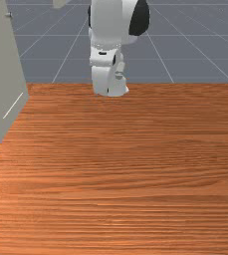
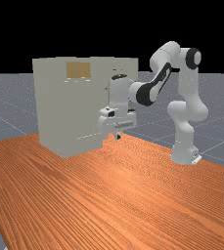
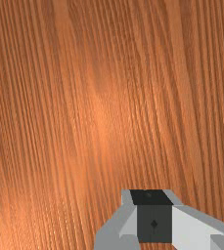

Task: Close the drawer

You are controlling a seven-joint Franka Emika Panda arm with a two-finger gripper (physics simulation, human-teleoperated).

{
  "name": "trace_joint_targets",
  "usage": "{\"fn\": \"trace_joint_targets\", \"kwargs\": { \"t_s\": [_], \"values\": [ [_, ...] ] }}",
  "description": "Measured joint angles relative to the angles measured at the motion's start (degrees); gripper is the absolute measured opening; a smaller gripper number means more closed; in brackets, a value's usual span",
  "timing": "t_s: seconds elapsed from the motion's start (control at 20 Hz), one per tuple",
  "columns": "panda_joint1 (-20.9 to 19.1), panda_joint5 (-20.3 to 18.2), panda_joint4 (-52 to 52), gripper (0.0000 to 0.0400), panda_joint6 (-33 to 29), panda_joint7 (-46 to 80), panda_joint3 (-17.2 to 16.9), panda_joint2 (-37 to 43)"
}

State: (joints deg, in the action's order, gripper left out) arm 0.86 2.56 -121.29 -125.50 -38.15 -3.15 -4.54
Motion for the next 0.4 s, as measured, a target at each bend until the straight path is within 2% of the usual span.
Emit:
{"fn": "trace_joint_targets", "kwargs": {
  "t_s": [0.05,0.1,0.2,0.25,0.3,0.35,0.4],
  "values": [
    [-0.28,0.5,-8.19,0.0,-1.16,-0.38,0.11,6.9],
    [-0.11,1.04,-14.21,0.0,-1.92,-6.45,-0.26,12.58],
    [0.26,2.43,-25.91,0.0,-1.13,-10.37,-1.18,25.17],
    [0.14,3.72,-24.51,0.0,-1.71,-23.08,-5.78,24.67],
    [-0.79,3.09,-19.75,0.0,-1.87,-39.45,-12.6,20.24],
    [-4.22,0.93,-13.63,0.0,-1.41,-48.98,-16.21,14.45],
    [-9.69,-4.4,-2.03,0.0,1.61,-67.08,-18.84,4.56]
  ]
}}
